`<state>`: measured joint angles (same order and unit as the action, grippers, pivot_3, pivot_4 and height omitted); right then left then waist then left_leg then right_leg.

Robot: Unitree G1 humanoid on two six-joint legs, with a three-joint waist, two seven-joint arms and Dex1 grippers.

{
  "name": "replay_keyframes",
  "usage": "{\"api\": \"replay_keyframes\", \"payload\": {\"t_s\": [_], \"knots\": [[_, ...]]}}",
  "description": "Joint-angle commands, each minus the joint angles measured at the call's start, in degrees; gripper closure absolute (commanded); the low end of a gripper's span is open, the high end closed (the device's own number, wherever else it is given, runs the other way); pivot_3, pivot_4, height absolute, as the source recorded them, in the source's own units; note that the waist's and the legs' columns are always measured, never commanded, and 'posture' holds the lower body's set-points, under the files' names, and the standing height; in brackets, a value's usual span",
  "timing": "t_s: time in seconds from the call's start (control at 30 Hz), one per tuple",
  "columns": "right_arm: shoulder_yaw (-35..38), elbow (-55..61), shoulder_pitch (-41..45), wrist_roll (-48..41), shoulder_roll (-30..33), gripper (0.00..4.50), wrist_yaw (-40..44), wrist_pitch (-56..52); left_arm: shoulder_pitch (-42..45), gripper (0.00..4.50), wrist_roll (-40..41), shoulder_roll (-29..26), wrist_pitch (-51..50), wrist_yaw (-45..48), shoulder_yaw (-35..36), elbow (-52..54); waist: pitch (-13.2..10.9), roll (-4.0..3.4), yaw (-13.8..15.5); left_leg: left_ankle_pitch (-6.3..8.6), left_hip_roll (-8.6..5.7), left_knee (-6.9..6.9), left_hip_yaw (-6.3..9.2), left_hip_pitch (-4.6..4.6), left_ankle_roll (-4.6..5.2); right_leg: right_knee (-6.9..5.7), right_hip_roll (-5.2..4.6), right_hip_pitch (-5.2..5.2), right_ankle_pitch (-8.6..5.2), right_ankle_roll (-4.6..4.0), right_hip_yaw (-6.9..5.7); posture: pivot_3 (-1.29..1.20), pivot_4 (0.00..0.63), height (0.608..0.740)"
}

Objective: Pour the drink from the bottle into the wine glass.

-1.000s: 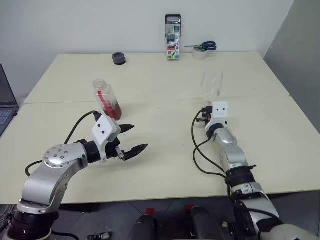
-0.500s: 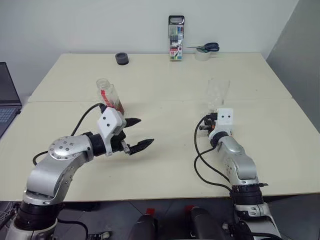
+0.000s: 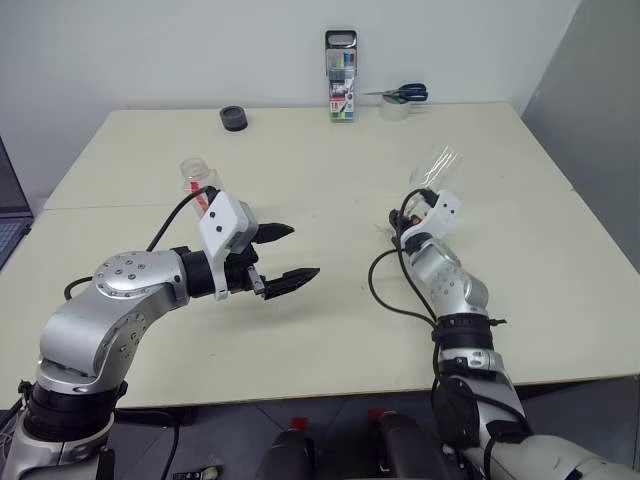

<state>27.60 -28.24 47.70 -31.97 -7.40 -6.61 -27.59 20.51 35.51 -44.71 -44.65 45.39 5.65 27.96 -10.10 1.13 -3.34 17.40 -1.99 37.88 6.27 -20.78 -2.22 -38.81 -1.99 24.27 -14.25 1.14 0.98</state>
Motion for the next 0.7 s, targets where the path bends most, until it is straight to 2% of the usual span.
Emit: {"api": "replay_keyframes", "payload": {"t_s": [0.03,0.27,0.57,0.63,0.7], "knots": [[9.9,-8.8,7.6,-10.9,-3.2,4.29,-5.4,6.5,0.8,0.00,1.3,-1.0,-0.7,-0.7,2.5,1.6,0.0,-0.01,0.1,-0.09,-0.02,0.00,0.00,-0.04,-0.16,0.05,-0.01,0.02,0.00,0.00,0.00,0.00,0.150,0.740],[15.3,-21.9,11.6,-16.5,-3.8,4.29,-6.6,15.1,1.0,0.00,2.4,-1.9,-2.1,-1.8,4.5,1.2,0.0,-0.01,-0.2,0.03,-0.09,0.00,-0.12,0.01,0.06,0.05,-0.02,-0.03,0.00,0.01,0.07,0.00,0.150,0.740],[16.7,-28.5,12.2,-19.5,-3.4,4.29,-8.0,18.7,1.3,0.00,2.5,-3.0,-2.2,-2.1,4.4,1.1,0.0,0.01,-1.2,0.04,0.06,0.01,-0.13,0.18,0.07,-0.05,0.06,-0.14,0.00,0.01,0.08,0.00,0.150,0.740],[16.5,-29.0,11.9,-19.4,-3.4,3.57,-8.2,19.2,1.1,0.00,2.3,-3.0,-1.8,-2.2,4.1,1.0,0.0,0.01,-1.3,0.04,0.07,0.00,-0.12,0.18,0.07,-0.04,0.06,-0.15,0.00,0.01,0.08,0.00,0.150,0.740],[16.5,-29.4,11.7,-19.2,-3.3,3.08,-8.7,19.8,1.1,0.00,2.2,-3.1,-1.7,-2.1,4.1,0.8,0.0,0.01,-1.3,0.04,0.07,0.00,-0.11,0.18,0.07,-0.04,0.06,-0.15,0.00,0.01,0.08,0.00,0.150,0.740]]}}
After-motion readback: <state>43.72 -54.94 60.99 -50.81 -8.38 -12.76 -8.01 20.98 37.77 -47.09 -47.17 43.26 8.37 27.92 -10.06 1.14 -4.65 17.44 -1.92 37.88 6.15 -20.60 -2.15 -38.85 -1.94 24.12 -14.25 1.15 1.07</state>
